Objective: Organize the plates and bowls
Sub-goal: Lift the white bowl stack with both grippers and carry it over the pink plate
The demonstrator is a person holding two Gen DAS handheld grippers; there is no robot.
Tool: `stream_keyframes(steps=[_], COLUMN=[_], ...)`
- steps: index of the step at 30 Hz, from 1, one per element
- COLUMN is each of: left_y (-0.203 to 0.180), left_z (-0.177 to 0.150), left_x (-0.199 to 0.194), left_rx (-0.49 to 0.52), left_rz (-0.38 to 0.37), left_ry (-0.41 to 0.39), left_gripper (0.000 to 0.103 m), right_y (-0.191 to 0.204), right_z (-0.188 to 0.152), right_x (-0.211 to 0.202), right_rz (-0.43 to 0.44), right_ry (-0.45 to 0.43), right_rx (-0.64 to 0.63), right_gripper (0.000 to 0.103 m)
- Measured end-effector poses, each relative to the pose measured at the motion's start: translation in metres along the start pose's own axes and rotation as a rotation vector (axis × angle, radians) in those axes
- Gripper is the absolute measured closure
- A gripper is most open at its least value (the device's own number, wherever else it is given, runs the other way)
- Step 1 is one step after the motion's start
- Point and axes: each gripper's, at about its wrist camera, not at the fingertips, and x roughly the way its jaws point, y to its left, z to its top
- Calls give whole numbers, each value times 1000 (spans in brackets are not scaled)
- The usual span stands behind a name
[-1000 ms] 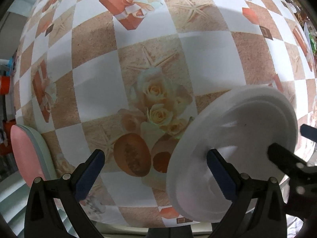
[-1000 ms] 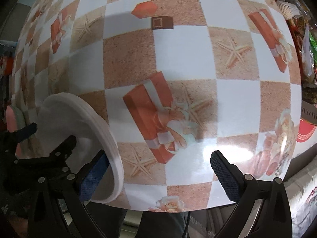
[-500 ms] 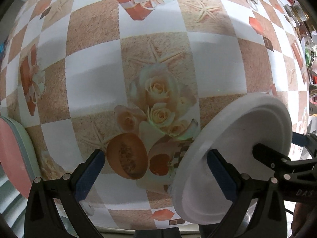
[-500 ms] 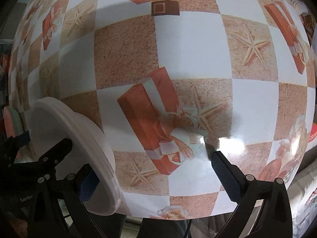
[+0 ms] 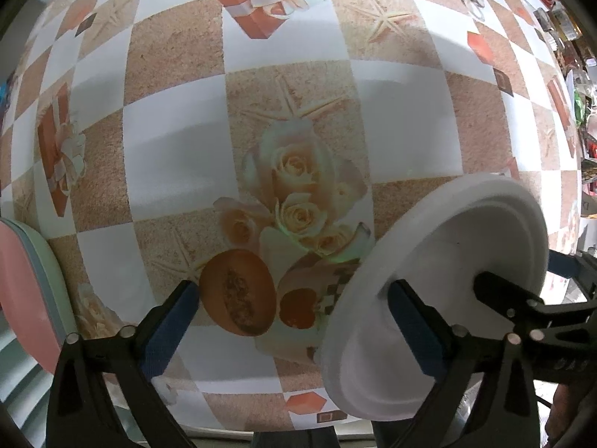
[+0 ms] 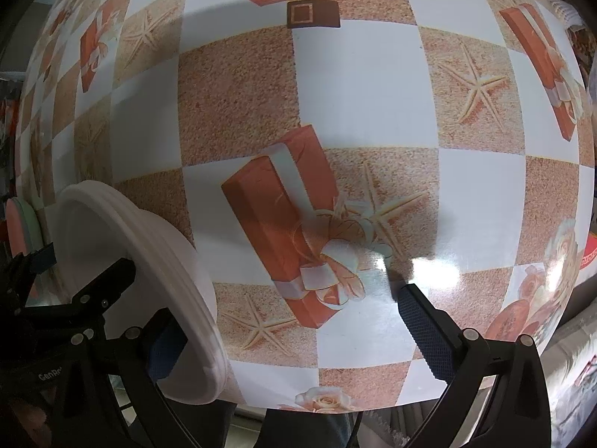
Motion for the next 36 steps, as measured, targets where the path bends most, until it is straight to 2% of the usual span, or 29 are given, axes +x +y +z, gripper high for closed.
stream_keyframes(steps=[3,5,6,8,9,10,15,21,28,36], left_y=[-11,-16,-18,-22,-24,-26,-26,-11,33,68], left_z=[-3,-5,-5,-5,-6,-7,-19,-37,-48,-61], left_x=[-9,-13,-14,-16,-17,-17,-11,-6,-2,-3], left_rx=[33,51,54,71,86,95,124,104,21,-15], left_rz=[-5,-13,-26,-55,-73,-64,-50,-42,-49,-23], left_ry=[-25,-32,-30,-24,-20,-20,-17,0,-6,-30], left_gripper=[24,34,42,54,65,65,65,65,65,65], right_y=[5,16,20,26,28,29,34,54,98,153], right_z=[-10,-14,-15,-18,-20,-22,-33,-48,-53,-52], right_x=[-5,-9,-9,-7,-4,-3,-2,6,11,16], right_rz=[5,26,46,101,124,127,115,117,99,85], right_ry=[-26,-42,-41,-28,-14,-12,5,40,58,55], right_rx=[-25,-54,-58,-44,-33,-12,-3,-15,-85,-143], right_gripper=[15,39,46,70,75,77,77,77,77,77])
